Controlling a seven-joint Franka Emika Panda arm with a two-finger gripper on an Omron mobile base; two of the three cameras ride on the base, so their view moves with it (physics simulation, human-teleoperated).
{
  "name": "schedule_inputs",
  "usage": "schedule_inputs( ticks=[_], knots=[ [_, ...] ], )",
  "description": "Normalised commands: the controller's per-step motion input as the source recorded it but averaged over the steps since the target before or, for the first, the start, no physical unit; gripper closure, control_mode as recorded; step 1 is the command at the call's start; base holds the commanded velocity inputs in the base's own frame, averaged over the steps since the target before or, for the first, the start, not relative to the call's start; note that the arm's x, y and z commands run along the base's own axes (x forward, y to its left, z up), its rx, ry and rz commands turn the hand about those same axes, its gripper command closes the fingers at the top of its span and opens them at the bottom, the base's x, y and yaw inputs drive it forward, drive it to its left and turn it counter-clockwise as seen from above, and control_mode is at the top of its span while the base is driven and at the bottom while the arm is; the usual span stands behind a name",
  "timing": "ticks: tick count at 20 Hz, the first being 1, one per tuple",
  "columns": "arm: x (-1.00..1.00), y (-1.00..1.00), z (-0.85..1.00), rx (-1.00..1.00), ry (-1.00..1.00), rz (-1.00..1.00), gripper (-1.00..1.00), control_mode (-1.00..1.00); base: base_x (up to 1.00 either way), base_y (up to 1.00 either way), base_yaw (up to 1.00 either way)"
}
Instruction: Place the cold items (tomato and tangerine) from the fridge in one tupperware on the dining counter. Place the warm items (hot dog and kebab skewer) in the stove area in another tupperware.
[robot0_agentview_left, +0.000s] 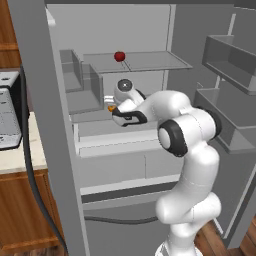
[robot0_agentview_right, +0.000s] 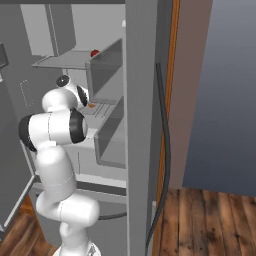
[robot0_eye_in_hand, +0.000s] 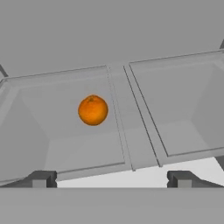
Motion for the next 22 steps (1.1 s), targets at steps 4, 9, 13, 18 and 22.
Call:
schedule_inputs(
  ticks=[4,9,13,18,22],
  knots=[
    [0.14,0.03,-0.17,0.0,0.0,0.0,-1.0,-1.0,0.0,0.0,0.0],
    [0.13,0.03,-0.14,0.0,0.0,0.0,-1.0,-1.0,0.0,0.0,0.0],
    [0.21,0.05,-0.08,0.0,0.0,0.0,-1.0,-1.0,0.0,0.0,0.0],
    [0.23,0.05,-0.07,0.0,0.0,0.0,-1.0,-1.0,0.0,0.0,0.0],
    [0.17,0.02,-0.09,0.0,0.0,0.0,-1.0,-1.0,0.0,0.0,0.0]
  ],
)
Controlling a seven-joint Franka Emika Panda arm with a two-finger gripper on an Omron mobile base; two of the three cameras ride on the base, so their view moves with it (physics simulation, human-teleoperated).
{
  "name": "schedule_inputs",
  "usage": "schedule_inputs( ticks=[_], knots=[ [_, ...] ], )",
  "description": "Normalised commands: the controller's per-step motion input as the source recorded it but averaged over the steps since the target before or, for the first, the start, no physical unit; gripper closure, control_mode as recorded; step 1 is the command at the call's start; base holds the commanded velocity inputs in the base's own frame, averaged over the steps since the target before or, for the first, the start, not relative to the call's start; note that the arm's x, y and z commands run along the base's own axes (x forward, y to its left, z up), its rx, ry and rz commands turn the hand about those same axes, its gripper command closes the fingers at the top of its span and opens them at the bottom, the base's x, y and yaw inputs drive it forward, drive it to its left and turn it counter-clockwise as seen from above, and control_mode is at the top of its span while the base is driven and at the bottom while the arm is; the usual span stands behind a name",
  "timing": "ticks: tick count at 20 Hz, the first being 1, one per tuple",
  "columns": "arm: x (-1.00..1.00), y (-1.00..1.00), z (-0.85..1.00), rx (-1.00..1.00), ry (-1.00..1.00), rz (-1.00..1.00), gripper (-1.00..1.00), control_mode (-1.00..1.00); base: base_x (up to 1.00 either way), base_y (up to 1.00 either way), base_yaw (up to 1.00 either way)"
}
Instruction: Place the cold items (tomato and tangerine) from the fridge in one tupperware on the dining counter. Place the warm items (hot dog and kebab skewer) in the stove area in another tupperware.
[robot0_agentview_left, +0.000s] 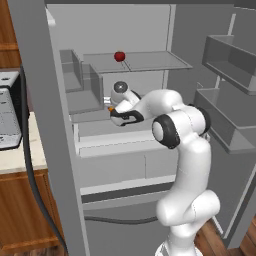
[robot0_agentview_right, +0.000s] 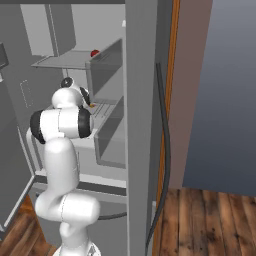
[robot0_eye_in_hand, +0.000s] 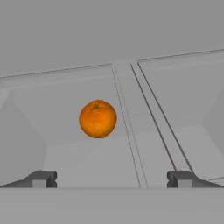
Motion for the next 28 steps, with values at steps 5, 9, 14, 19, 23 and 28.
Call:
schedule_inputs(
  ticks=[5,9,14,19,23,28],
  knots=[
    [0.18,0.0,-0.08,0.0,0.0,0.0,-1.0,-1.0,0.0,0.0,0.0],
    [0.22,0.0,-0.08,0.0,0.01,0.0,-1.0,-1.0,0.0,0.0,0.0],
    [0.21,0.0,-0.08,0.0,0.06,0.0,-1.0,-1.0,0.0,0.0,0.0],
    [0.21,0.03,-0.09,0.0,0.06,0.0,-1.0,-1.0,0.0,0.0,0.0],
    [0.24,0.04,-0.1,0.0,0.07,0.0,-1.0,-1.0,0.0,0.0,0.0],
    [0.24,0.01,-0.09,0.0,0.04,0.0,-1.0,-1.0,0.0,0.0,0.0]
  ],
)
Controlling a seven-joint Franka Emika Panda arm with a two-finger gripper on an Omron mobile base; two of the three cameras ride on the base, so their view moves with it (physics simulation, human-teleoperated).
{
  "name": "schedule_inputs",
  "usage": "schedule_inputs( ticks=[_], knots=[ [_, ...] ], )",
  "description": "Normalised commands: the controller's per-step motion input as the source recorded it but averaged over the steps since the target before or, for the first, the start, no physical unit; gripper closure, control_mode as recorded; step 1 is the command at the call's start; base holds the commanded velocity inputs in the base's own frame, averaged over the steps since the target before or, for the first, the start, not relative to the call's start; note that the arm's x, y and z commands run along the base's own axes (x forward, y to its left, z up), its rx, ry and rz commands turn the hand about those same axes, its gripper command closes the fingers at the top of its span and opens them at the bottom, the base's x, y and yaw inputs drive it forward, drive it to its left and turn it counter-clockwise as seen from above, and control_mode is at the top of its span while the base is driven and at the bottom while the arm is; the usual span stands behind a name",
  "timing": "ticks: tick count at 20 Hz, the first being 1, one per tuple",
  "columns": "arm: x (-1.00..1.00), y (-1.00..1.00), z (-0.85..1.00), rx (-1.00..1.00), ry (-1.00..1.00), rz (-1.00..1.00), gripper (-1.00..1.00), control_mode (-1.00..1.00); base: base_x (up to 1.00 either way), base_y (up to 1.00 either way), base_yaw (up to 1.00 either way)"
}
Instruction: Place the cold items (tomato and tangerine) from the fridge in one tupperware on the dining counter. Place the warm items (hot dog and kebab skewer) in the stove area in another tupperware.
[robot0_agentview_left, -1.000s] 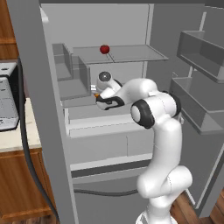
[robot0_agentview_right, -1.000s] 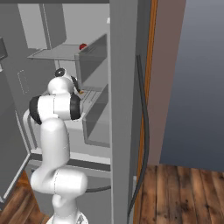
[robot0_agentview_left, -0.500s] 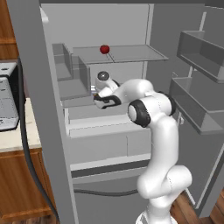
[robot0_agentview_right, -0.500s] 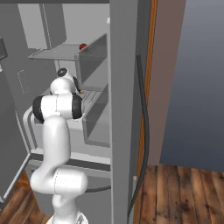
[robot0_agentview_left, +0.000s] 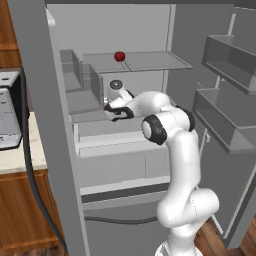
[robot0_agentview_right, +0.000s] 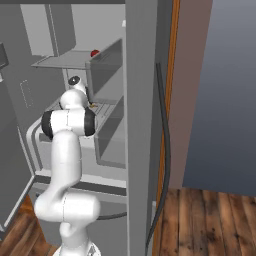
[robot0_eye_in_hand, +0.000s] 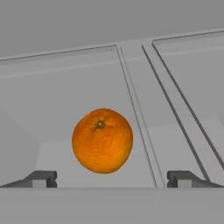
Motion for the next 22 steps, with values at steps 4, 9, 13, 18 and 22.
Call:
schedule_inputs(
  ticks=[4,9,13,18,22],
  knots=[
    [0.25,0.01,-0.08,0.0,0.01,0.0,-1.0,-1.0,0.0,0.0,0.0],
    [0.21,0.02,-0.1,0.0,0.0,0.0,-1.0,-1.0,0.0,0.0,0.0],
    [0.18,0.04,-0.1,0.0,0.0,0.0,-1.0,-1.0,0.0,0.0,0.0],
    [0.17,0.07,-0.1,0.0,0.0,0.0,-1.0,-1.0,0.0,0.0,0.0],
    [0.04,0.08,-0.18,0.0,0.0,0.0,1.0,-1.0,0.0,0.0,0.0]
  ],
)
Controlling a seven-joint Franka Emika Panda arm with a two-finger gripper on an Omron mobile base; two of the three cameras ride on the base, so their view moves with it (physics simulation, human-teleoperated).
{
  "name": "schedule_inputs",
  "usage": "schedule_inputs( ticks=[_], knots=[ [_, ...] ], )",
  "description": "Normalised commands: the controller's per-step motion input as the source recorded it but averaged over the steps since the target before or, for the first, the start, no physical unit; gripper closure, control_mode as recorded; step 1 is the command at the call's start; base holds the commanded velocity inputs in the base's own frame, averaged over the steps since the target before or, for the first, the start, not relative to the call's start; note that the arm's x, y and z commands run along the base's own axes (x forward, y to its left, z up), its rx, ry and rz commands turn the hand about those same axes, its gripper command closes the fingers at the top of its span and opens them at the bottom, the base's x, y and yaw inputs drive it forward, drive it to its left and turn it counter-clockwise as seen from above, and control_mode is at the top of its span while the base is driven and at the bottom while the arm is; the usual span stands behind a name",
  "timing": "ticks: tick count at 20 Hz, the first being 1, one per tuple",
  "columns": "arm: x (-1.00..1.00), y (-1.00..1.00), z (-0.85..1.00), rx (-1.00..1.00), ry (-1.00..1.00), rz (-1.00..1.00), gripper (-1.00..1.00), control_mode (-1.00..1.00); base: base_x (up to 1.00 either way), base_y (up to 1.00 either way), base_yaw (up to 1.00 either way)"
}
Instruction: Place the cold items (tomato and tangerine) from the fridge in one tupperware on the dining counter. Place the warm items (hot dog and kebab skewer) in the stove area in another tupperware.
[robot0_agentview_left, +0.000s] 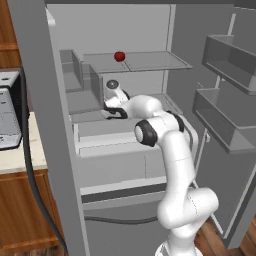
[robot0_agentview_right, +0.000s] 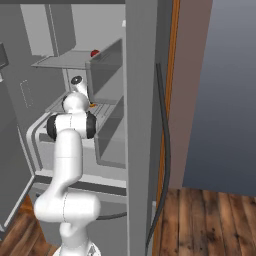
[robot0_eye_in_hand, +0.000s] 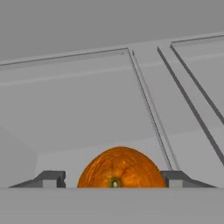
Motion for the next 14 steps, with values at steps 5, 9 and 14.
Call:
schedule_inputs(
  ticks=[5,9,14],
  knots=[
    [0.0,0.04,-0.19,0.0,0.0,0.0,1.0,-1.0,0.0,0.0,0.0],
    [-0.11,0.01,-0.18,0.0,0.0,0.0,1.0,-1.0,0.0,0.0,0.0],
    [-0.36,0.0,-0.13,0.0,-0.11,-0.01,1.0,-1.0,0.0,0.0,0.0]
  ],
)
